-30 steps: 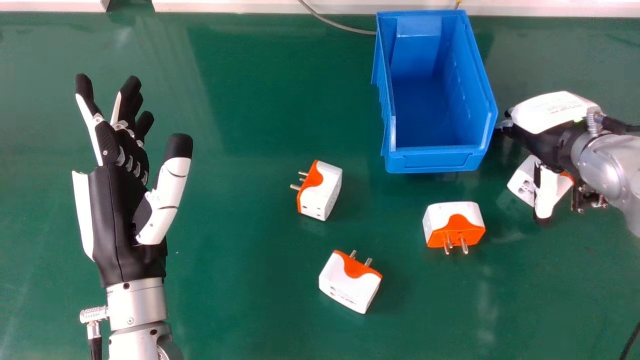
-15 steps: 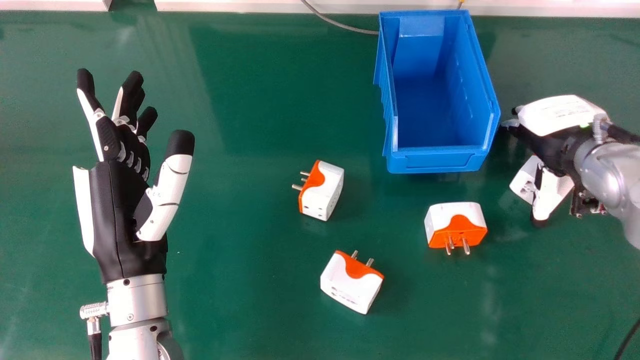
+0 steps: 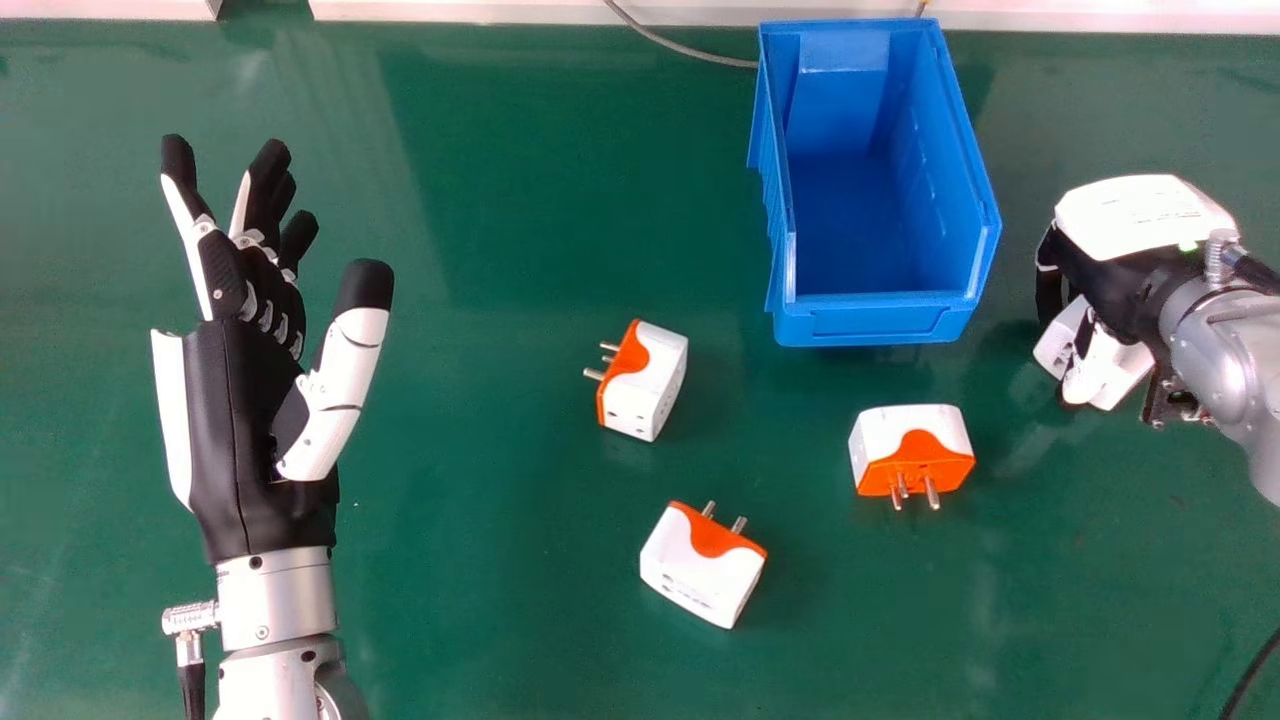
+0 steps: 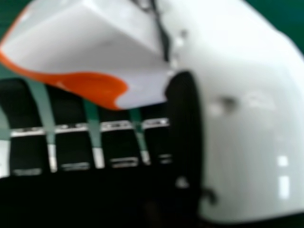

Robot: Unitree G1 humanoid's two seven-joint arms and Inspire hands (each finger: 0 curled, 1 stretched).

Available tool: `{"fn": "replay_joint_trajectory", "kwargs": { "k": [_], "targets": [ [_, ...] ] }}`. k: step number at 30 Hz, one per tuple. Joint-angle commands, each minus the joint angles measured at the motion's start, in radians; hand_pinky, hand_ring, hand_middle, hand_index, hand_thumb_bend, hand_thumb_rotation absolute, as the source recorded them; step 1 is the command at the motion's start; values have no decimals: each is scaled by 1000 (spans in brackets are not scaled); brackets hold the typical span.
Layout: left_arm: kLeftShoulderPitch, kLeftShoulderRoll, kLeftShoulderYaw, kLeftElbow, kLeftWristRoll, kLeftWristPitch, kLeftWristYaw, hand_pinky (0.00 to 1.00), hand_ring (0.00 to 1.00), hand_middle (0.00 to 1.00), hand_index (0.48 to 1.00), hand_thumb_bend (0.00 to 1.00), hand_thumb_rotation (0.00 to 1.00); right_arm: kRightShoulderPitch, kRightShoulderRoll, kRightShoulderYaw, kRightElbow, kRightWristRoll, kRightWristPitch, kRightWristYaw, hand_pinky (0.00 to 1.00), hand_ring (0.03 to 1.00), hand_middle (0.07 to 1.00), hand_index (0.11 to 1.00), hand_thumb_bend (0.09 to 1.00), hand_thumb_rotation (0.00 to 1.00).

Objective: Pick all objects and put in blue box

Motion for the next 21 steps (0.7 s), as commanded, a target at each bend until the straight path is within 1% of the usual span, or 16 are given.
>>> {"fn": "replay_joint_trajectory", "kwargs": {
  "k": [1, 4, 6, 7, 9, 11, 13, 14, 16, 18, 20, 21],
  "targets": [
    [-4, 2, 1, -10, 7, -12, 1, 931, 959, 945, 936, 661, 576, 17, -22, -13, -11, 15, 0, -14, 351, 397, 507, 531, 510, 0],
    [-2, 1, 1, -8, 3, -17, -1, 930, 958, 946, 937, 663, 575, 25, -35, -17, -31, 19, -11, -49, 341, 395, 502, 532, 510, 0],
    [-1, 1, 0, -6, -5, -22, -8, 927, 956, 945, 937, 659, 570, 27, -39, -27, -55, 27, 12, -40, 325, 393, 504, 528, 511, 0],
    [0, 1, 0, -6, -7, -23, -9, 929, 958, 947, 938, 656, 566, 29, -42, -35, -74, 32, 28, -26, 321, 392, 505, 528, 510, 0],
    [3, 0, 1, -7, -3, -23, -6, 933, 961, 948, 939, 654, 566, 48, -66, -83, -164, 62, 74, 14, 316, 392, 507, 528, 510, 0],
    [7, -1, 2, -12, 4, -21, 0, 933, 962, 948, 936, 657, 573, 87, -106, -133, -294, 79, 119, 59, 293, 387, 485, 530, 510, 0],
    [11, -2, 3, -15, 11, -21, 5, 932, 961, 947, 936, 657, 574, 136, -152, -190, -431, 99, 141, 88, 293, 391, 485, 527, 511, 0],
    [13, -3, 2, -18, 13, -19, 7, 931, 960, 947, 936, 655, 575, 162, -174, -219, -488, 106, 139, 84, 298, 396, 485, 524, 512, 0],
    [17, -5, 2, -23, 19, -11, 13, 929, 959, 947, 935, 654, 575, 218, -212, -291, -551, 142, 58, -19, 307, 403, 483, 521, 513, 0],
    [19, -9, 0, -26, 16, -5, 13, 929, 959, 947, 935, 654, 575, 253, -231, -352, -579, 193, -24, -67, 307, 403, 483, 521, 513, 0],
    [19, -10, -1, -26, 15, -4, 14, 929, 958, 943, 932, 656, 572, 271, -240, -382, -601, 214, -56, -71, 289, 399, 480, 523, 513, 0],
    [18, -9, 0, -24, 19, -6, 16, 931, 958, 941, 931, 658, 571, 281, -246, -393, -617, 206, -62, -85, 277, 394, 476, 528, 513, 0]
  ]
}}
